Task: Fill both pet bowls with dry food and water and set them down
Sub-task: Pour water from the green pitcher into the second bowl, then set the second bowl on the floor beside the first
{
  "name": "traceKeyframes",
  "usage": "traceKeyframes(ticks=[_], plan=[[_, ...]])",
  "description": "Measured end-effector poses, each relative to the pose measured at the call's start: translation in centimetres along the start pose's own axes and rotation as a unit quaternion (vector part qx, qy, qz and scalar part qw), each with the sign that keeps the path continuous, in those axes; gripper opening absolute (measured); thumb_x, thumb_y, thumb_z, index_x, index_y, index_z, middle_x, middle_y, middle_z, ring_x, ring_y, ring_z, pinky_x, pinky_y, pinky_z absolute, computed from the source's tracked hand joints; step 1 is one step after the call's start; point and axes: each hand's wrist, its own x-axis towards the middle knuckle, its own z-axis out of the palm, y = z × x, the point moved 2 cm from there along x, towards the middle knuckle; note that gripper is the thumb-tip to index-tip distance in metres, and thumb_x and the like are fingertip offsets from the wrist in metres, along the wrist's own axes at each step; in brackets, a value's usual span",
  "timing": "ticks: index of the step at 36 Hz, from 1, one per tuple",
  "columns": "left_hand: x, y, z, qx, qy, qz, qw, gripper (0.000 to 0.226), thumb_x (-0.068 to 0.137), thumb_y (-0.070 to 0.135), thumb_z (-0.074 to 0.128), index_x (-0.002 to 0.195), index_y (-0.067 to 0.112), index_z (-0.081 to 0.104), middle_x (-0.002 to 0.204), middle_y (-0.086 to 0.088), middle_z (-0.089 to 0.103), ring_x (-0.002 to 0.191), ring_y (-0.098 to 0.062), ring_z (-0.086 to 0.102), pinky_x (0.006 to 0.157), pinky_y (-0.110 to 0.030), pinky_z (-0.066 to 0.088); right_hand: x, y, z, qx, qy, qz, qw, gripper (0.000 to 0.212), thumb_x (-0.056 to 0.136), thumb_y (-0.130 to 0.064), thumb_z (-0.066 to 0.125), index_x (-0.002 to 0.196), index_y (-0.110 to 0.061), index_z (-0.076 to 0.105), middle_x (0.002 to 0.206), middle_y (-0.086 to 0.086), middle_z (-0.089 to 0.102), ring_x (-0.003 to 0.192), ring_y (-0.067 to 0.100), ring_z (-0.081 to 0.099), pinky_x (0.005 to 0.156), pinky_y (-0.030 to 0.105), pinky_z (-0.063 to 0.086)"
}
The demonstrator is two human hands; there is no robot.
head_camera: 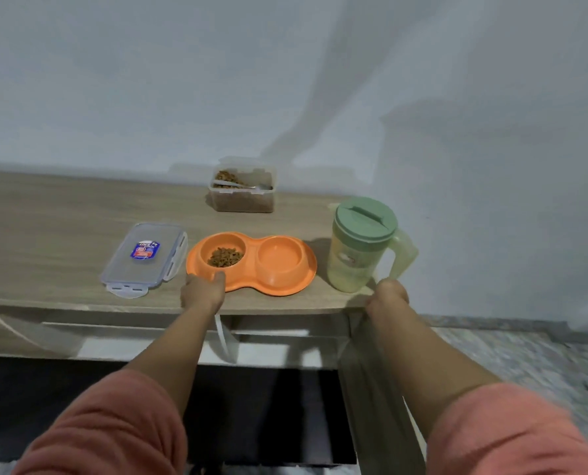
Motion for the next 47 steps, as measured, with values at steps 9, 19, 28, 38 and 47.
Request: traceKeyframes(ticks=[9, 19, 28, 38, 47], plan=[[4.6, 0.3, -0.3, 0.020, -0.033, -0.027, 0.999, 0.067, 0.091, 0.054, 0.047, 0.128, -0.001, 0.052, 0.125, -0.023, 0.058, 0.114, -0.039, 0.055, 0.097, -0.044, 0.047, -2.6, 5.6, 5.3, -0.178, -0.029, -0.029, 0.983, 0.049, 0.078, -0.046, 0.063, 0.104, -0.004, 0.060, 0.102, 0.013, 0.063, 0.077, 0.027, 0.062, 0.072, 0.035, 0.055], [8.4, 0.6, -1.4, 0.041, -0.089, 0.000, 0.995, 0.073, 0.077, 0.059, 0.056, 0.126, 0.005, 0.056, 0.124, -0.017, 0.057, 0.107, -0.037, 0.059, 0.092, -0.046, 0.052, -6.0, 6.8, 11.7, -0.275, 0.049, -0.076, 0.957, 0.082, 0.076, -0.058, 0.062, 0.135, -0.005, 0.042, 0.135, 0.016, 0.048, 0.120, 0.034, 0.052, 0.093, 0.039, 0.045], [9.2, 1.1, -1.8, 0.044, -0.136, -0.006, 0.990, 0.075, 0.079, 0.056, 0.060, 0.133, 0.006, 0.050, 0.130, -0.016, 0.049, 0.110, -0.034, 0.057, 0.092, -0.044, 0.051, -8.6, 9.0, 12.6, -0.183, 0.160, 0.017, 0.970, 0.080, 0.077, -0.053, 0.064, 0.138, -0.010, 0.036, 0.138, 0.017, 0.033, 0.116, 0.038, 0.050, 0.092, 0.045, 0.046], [7.7, 0.2, -1.5, 0.086, -0.154, 0.024, 0.984, 0.084, 0.062, 0.061, 0.051, 0.126, 0.008, 0.057, 0.123, -0.016, 0.053, 0.109, -0.035, 0.056, 0.093, -0.047, 0.050, -11.9, 12.3, 11.2, 0.013, 0.203, 0.036, 0.978, 0.073, 0.071, -0.035, 0.075, 0.127, -0.006, 0.040, 0.124, 0.022, 0.056, 0.105, 0.042, 0.061, 0.085, 0.052, 0.055], [0.4, -0.2, -0.8, 0.141, -0.188, 0.075, 0.969, 0.068, 0.073, 0.052, 0.055, 0.122, 0.005, 0.061, 0.125, -0.020, 0.054, 0.117, -0.038, 0.049, 0.100, -0.043, 0.044, -14.6, 14.2, 4.4, 0.068, 0.264, 0.044, 0.961, 0.070, 0.074, -0.033, 0.075, 0.127, -0.001, 0.042, 0.126, 0.023, 0.055, 0.106, 0.042, 0.060, 0.085, 0.051, 0.055]])
